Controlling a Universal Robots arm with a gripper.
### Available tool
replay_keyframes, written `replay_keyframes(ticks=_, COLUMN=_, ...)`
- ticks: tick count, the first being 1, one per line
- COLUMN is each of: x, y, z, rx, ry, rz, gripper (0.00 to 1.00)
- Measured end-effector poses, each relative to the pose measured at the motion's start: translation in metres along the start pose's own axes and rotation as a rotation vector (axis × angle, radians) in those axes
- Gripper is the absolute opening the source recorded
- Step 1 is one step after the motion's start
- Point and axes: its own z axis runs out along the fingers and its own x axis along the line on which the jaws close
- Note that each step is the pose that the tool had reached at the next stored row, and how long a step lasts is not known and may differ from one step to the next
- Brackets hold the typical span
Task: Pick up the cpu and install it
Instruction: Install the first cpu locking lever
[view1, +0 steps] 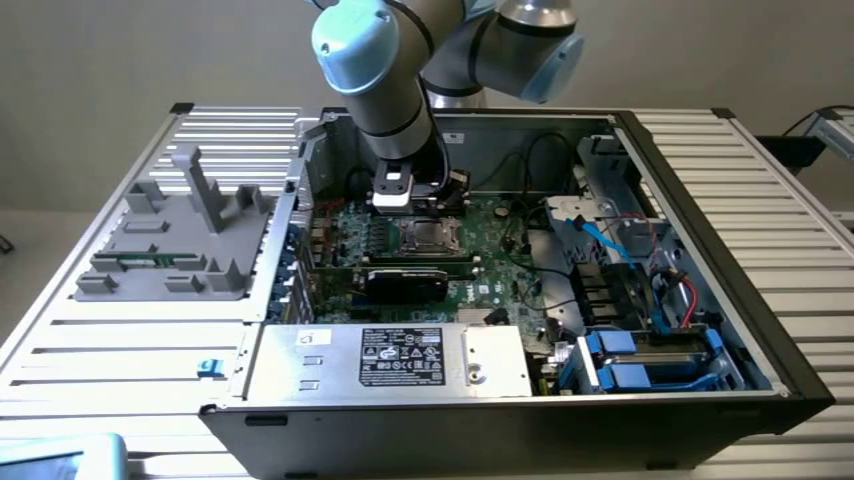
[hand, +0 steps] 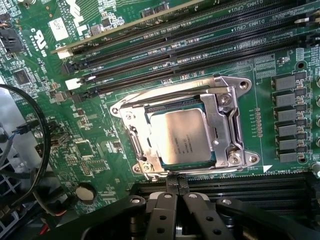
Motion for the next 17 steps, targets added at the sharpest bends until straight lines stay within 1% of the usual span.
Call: replay_keyframes(ticks=17, x=0.0015, y=-0.0004, z=0.0002, rx=0.0002, ry=0.0000, rz=0.000, gripper=0.11)
